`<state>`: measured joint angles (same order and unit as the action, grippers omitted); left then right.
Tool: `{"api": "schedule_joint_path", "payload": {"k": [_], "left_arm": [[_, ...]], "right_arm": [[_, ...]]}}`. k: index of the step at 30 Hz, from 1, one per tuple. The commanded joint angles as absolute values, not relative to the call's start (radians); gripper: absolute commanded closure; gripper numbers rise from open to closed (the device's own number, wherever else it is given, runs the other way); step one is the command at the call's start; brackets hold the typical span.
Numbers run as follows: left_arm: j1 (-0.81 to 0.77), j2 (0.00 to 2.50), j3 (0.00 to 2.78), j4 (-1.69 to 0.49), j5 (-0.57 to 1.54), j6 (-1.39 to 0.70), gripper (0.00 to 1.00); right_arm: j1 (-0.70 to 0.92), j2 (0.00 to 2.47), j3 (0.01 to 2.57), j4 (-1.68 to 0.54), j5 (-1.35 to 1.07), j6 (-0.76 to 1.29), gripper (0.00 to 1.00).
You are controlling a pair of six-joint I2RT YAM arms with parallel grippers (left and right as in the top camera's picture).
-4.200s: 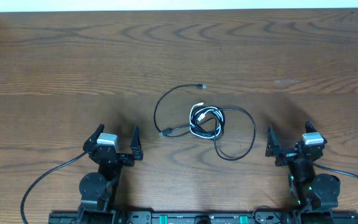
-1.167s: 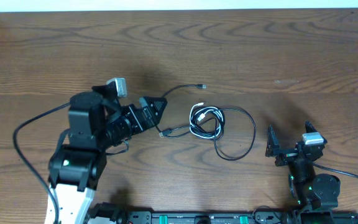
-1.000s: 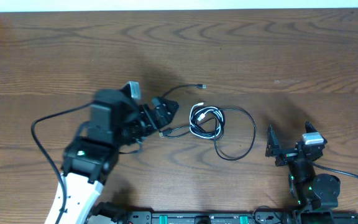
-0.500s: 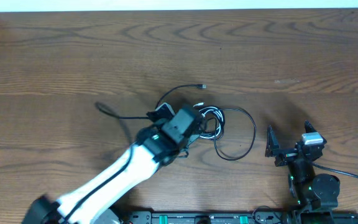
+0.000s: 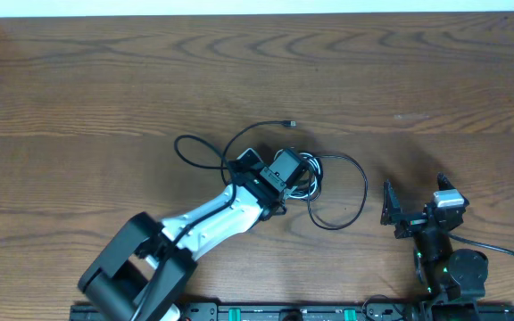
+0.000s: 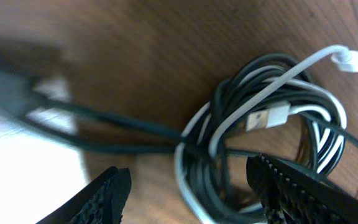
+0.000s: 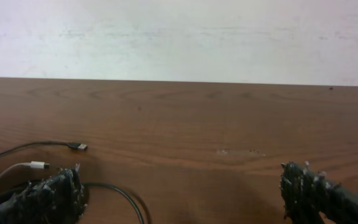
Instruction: Untangle cables
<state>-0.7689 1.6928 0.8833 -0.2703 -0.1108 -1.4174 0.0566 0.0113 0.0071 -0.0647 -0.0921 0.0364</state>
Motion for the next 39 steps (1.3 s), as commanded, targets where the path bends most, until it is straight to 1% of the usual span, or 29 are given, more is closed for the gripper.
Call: {"api": "schedule_joint_path", "payload": {"k": [1,3,5,6,7,11,12,16,21,26,29,32,34,36,39], "left_arm": [[-0.771,1.745,0.898,-0.227,-0.132,-1.427,0.34],[-0.771,1.769,0.898,-0.207,-0.132,-1.427,0.36],[-0.771,1.788,0.898,-0.203,-0.132,-1.426,0.43],[-0.771,1.796,0.898,-0.204,-0.132,-1.426,0.5],[-0.771,1.801,0.898,-0.203,-0.132,-1.391,0.64],[-0.769,1.8,0.899,-0.207,-0.145,-1.303,0.88],[-0.768,1.798,0.899,-0.213,-0.16,-1.28,0.92],[-0.73,1.746,0.907,-0.295,-0.185,-1.248,0.93],[-0.625,1.583,0.918,-0.419,-0.171,-1.195,0.92],[-0.516,1.379,0.918,-0.44,-0.002,-1.079,0.92],[-0.474,1.294,0.918,-0.441,0.053,-1.042,0.93],[-0.45,1.239,0.918,-0.441,0.084,-1.024,0.93],[-0.443,1.218,0.918,-0.436,0.101,-1.011,0.92],[-0.443,1.209,0.918,-0.418,0.107,-0.93,0.93],[-0.444,1.208,0.918,-0.37,0.148,-0.806,0.93]], "right_arm": [[0.06,0.007,0.005,-0.068,-0.088,0.021,0.01],[0.06,0.007,0.005,-0.068,-0.088,0.021,0.01],[0.06,0.007,0.005,-0.068,-0.088,0.021,0.01],[0.06,0.007,0.005,-0.068,-0.088,0.021,0.01],[0.06,0.007,0.005,-0.068,-0.088,0.021,0.01],[0.06,0.007,0.005,-0.068,-0.088,0.021,0.01],[0.06,0.007,0.005,-0.068,-0.088,0.021,0.01],[0.06,0.007,0.005,-0.068,-0.088,0.021,0.01],[0.06,0.007,0.005,-0.068,-0.088,0.021,0.01],[0.06,0.007,0.005,-0.068,-0.088,0.02,0.01],[0.06,0.007,0.005,-0.069,-0.079,0.021,0.01],[0.06,0.007,0.005,-0.033,-0.16,0.084,0.01],[0.06,0.007,0.005,-0.009,-0.286,0.191,0.01],[0.06,0.007,0.005,0.011,-0.438,0.355,0.01],[0.06,0.007,0.005,0.045,-0.658,0.754,0.01]]}}
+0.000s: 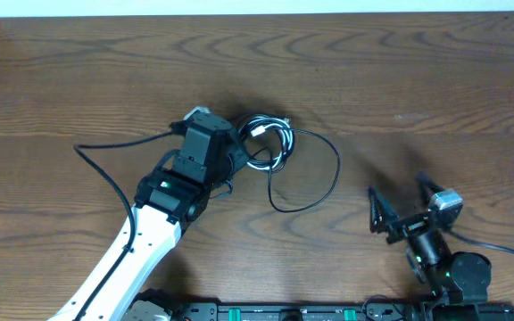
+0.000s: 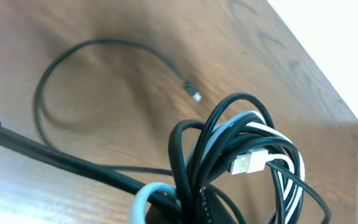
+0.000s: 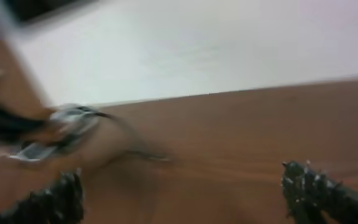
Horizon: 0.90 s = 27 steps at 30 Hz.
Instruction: Untangle cables
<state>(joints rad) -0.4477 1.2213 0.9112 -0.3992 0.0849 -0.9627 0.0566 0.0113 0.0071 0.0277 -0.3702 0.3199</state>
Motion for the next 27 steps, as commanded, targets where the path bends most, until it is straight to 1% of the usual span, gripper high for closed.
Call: {"api": "schedule_joint_path", "payload": {"k": [1,2,4,5,6,7,8,9,11,15,18,21,24,27], "left_arm": [[-0.445,1.208,0.918,-0.353,0.158,-0.767,0.92],[-0.445,1.208,0.918,-0.33,0.171,-0.715,0.92],[-0.445,1.208,0.918,-0.291,0.203,-0.65,0.92],[-0.445,1.208,0.918,-0.27,0.223,-0.631,0.93],[-0.445,1.208,0.918,-0.251,0.247,-0.62,0.93],[-0.445,1.208,0.918,-0.218,0.284,-0.617,0.93],[-0.445,1.208,0.918,-0.207,0.288,-0.617,0.92],[-0.445,1.208,0.918,-0.202,0.288,-0.617,0.93],[-0.445,1.208,0.918,-0.204,0.291,-0.617,0.92],[-0.445,1.208,0.918,-0.197,0.408,-0.575,0.92],[-0.445,1.208,0.918,-0.199,0.512,-0.527,0.92],[-0.445,1.208,0.918,-0.194,0.564,-0.528,0.93],[-0.445,1.208,0.918,-0.188,0.608,-0.528,0.93],[-0.445,1.208,0.918,-0.169,0.657,-0.535,0.93]], "right_arm": [[0.06,0.007,0.005,0.046,-0.691,0.882,0.01],[0.06,0.007,0.005,0.045,-0.707,1.048,0.01],[0.06,0.007,0.005,0.061,-0.682,1.233,0.01],[0.06,0.007,0.005,0.08,-0.656,1.248,0.01],[0.06,0.007,0.005,0.116,-0.628,1.228,0.06],[0.06,0.008,0.005,0.204,-0.612,1.129,0.21],[0.06,0.01,0.006,0.245,-0.614,1.105,0.27],[0.06,0.014,0.007,0.26,-0.612,1.106,0.28],[0.06,0.028,0.014,0.257,-0.617,1.106,0.36],[0.06,0.103,0.04,0.258,-0.659,1.106,0.48],[0.061,0.216,0.099,0.259,-0.688,1.105,0.49],[0.061,0.336,0.164,0.281,-0.719,1.105,0.44],[0.078,0.467,0.212,0.35,-0.749,1.101,0.44],[0.138,0.622,0.24,0.428,-0.744,1.056,0.44]]}}
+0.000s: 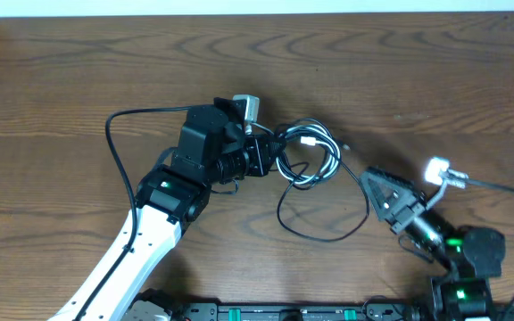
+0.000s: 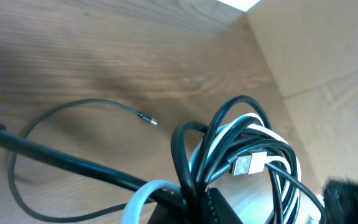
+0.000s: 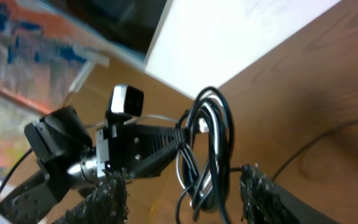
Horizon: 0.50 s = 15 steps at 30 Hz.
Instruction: Untangle cables
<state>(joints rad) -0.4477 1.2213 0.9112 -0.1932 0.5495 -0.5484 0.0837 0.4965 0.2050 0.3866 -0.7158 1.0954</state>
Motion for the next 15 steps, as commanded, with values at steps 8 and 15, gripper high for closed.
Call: {"api": "schedule_joint_path", "payload": {"k": [8,15], "left_arm": [[-0.445,1.208,0.918,-0.15,0.743,-0.535,0.93],[-0.424,1.207,0.918,-0.049,0.867,-0.527,0.92]], "right_arm": [[0.356,0.997,0.276,0.75,-0.658,1.038,0.59],[0.4,1.201,0.282,0.799,-0.56,0.984,0.99]]}}
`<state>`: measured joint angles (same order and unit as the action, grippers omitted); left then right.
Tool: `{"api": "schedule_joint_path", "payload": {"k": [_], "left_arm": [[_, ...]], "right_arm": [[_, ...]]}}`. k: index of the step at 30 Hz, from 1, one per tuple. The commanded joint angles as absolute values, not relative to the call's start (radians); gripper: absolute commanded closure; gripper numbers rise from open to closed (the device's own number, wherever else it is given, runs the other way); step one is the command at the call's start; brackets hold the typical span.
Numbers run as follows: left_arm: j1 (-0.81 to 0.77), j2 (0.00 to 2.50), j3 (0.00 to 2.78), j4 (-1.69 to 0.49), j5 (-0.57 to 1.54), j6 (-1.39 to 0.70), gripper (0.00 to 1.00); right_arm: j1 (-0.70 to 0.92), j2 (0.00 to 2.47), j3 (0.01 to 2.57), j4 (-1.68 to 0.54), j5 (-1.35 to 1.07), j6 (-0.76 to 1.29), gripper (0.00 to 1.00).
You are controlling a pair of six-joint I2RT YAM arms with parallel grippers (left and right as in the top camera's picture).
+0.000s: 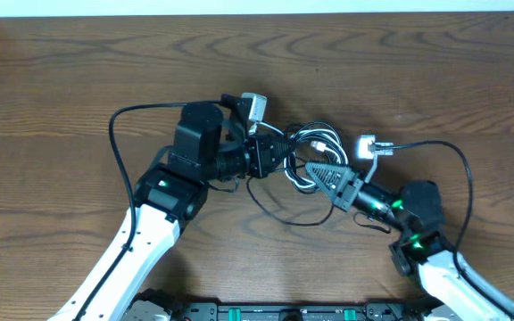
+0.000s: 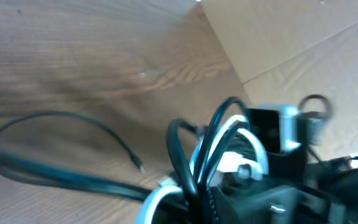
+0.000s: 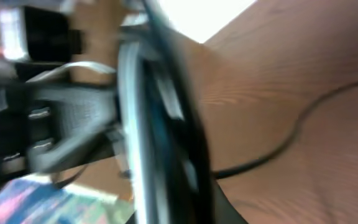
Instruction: Untangle cables
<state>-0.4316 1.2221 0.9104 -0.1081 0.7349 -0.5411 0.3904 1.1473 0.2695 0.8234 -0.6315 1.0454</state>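
A bundle of black and white cables [image 1: 315,147] hangs above the table's middle. My left gripper [image 1: 284,160] is shut on its left side; in the left wrist view the coils [image 2: 219,143] rise from its jaws [image 2: 197,202]. My right gripper [image 1: 312,171] points left into the bundle from the right. Its wrist view is blurred, with the cables [image 3: 160,112] filling the frame right up against it, so its jaw state does not show. A black loop [image 1: 284,217] droops from the bundle onto the table, and a loose black end with a plug [image 2: 138,167] lies on the wood.
The wooden table [image 1: 418,71] stretches wide behind and to both sides. The left arm's own black lead [image 1: 114,134] arcs out to the left, the right arm's lead [image 1: 458,165] to the right. A pale board [image 2: 303,56] stands beyond the table.
My right gripper has moved from the right of the bundle, apart from it, to right against it. The left gripper still holds the bundle at about the same place; the drooping loop has drawn in.
At first the bundle lay on the table with my left gripper open over it and the right arm parked at the front right. Then the left gripper held the bundle lifted, further back. The right arm rose and turned toward it, and now reaches into the coils.
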Motion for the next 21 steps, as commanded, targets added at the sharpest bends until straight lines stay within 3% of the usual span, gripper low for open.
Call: {"api": "schedule_joint_path", "payload": {"k": [1,7,14,15,16,18,21], "left_arm": [[-0.41,1.207,0.918,-0.004,0.896,-0.528,0.92],[-0.294,1.206,0.918,0.229,0.979,-0.625,0.93],[-0.212,1.21,0.916,0.133,0.978,-0.621,0.91],[-0.214,1.21,0.915,0.105,0.978,-0.617,0.78],[-0.216,1.212,0.912,0.071,0.978,-0.612,0.59],[-0.222,1.214,0.907,0.007,0.976,-0.583,0.41],[-0.243,1.218,0.904,-0.069,0.976,-0.51,0.21]], "right_arm": [[0.4,1.219,0.282,0.781,-0.537,0.952,0.99],[0.4,1.239,0.282,0.661,-0.417,0.821,0.99],[0.4,1.238,0.283,0.671,-0.442,0.795,0.99],[0.4,1.237,0.284,0.681,-0.463,0.795,0.99],[0.4,1.237,0.285,0.694,-0.487,0.795,0.99],[0.4,1.237,0.291,0.706,-0.534,0.8,0.99],[0.4,1.237,0.302,0.703,-0.585,0.91,0.99]]}}
